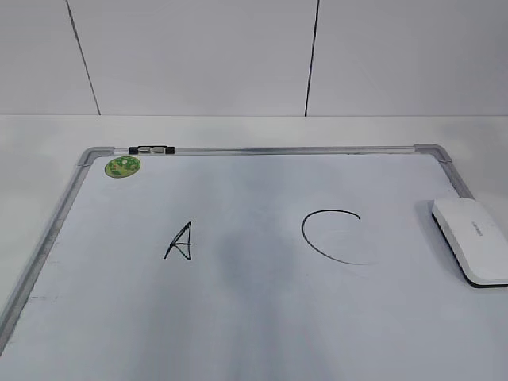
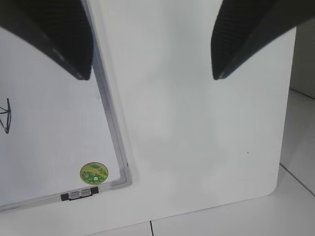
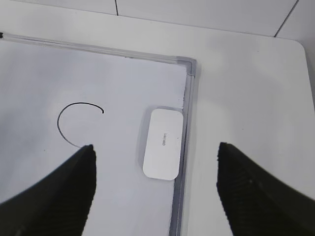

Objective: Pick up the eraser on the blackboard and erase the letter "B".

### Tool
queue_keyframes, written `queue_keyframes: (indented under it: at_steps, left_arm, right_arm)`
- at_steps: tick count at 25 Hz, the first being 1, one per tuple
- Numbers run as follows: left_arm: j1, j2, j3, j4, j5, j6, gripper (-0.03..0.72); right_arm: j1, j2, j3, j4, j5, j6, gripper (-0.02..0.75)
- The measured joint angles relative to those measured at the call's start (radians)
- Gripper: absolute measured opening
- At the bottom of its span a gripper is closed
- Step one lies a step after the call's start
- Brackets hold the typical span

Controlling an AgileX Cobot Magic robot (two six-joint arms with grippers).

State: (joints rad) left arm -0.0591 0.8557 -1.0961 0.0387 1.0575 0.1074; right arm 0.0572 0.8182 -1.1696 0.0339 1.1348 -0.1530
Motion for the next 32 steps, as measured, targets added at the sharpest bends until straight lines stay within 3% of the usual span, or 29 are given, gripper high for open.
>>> queue_keyframes:
  at_steps: [20, 32]
  left_arm:
    - [0.0, -0.354, 0.423, -0.089, -0.007, -0.028, 0.55]
    - [0.0, -0.566, 0.499, -0.116, 0.039, -0.028, 0.538]
  right_arm:
    - [0.0, -0.396, 0.385, 0.0, 0.015, 0.032, 0.594]
    - [0.0, -0.64, 0.602, -0.001, -0.011, 0.034, 0.594]
